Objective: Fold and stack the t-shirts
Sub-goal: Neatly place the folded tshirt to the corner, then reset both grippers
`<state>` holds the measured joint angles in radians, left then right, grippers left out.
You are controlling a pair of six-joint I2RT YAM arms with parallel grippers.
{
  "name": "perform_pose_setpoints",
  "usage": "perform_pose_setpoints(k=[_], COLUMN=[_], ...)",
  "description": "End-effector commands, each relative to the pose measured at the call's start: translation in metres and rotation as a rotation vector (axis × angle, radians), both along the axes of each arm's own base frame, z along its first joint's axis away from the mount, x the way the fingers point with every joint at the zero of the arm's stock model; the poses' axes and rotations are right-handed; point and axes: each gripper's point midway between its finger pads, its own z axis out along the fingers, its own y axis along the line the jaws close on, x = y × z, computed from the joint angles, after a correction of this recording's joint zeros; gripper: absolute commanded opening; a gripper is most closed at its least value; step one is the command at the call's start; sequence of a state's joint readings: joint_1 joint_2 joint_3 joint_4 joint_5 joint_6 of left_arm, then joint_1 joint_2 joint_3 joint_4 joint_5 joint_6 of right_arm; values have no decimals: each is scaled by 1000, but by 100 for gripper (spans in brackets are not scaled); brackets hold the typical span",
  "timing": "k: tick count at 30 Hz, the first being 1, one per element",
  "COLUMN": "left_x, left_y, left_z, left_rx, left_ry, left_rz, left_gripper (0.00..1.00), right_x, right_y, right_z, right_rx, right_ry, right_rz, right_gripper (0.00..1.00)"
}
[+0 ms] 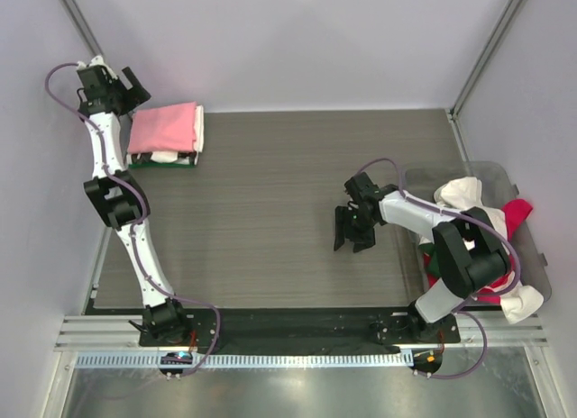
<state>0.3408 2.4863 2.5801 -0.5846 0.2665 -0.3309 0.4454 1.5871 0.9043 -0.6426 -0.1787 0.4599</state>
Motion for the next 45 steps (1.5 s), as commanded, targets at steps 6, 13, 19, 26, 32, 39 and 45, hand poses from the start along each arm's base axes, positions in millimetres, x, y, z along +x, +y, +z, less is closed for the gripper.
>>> perform_pose_setpoints(k=[6,13,19,26,32,39,45], left_x=[-2,-31,-110,-218,-310,-385,-409], left_y=[10,-48,-82,-121,-141,-148,-130], left_z=[69,80,67,39,4,-1,4], left_rx=[59,-18,-90,-110,-96,-31,18], left_ry=[-141,-117,-30,65,155,134,85], left_rz=[129,32,64,34,11,31,186], left_gripper=[100,100,100,100,100,100,100], right_x=[10,0,-5,-20,-28,-41,-51], right_y=[50,58,49,47,44,43,40], right_z=[29,49,73,81,94,102,107], right_rx=[59,67,73,101,135,166,198], right_ry=[-110,-164,-226,-248,-287,-306,-321], right_rz=[45,64,38,28,6,-22,-59], right_gripper=[64,69,74,76,77,78,81])
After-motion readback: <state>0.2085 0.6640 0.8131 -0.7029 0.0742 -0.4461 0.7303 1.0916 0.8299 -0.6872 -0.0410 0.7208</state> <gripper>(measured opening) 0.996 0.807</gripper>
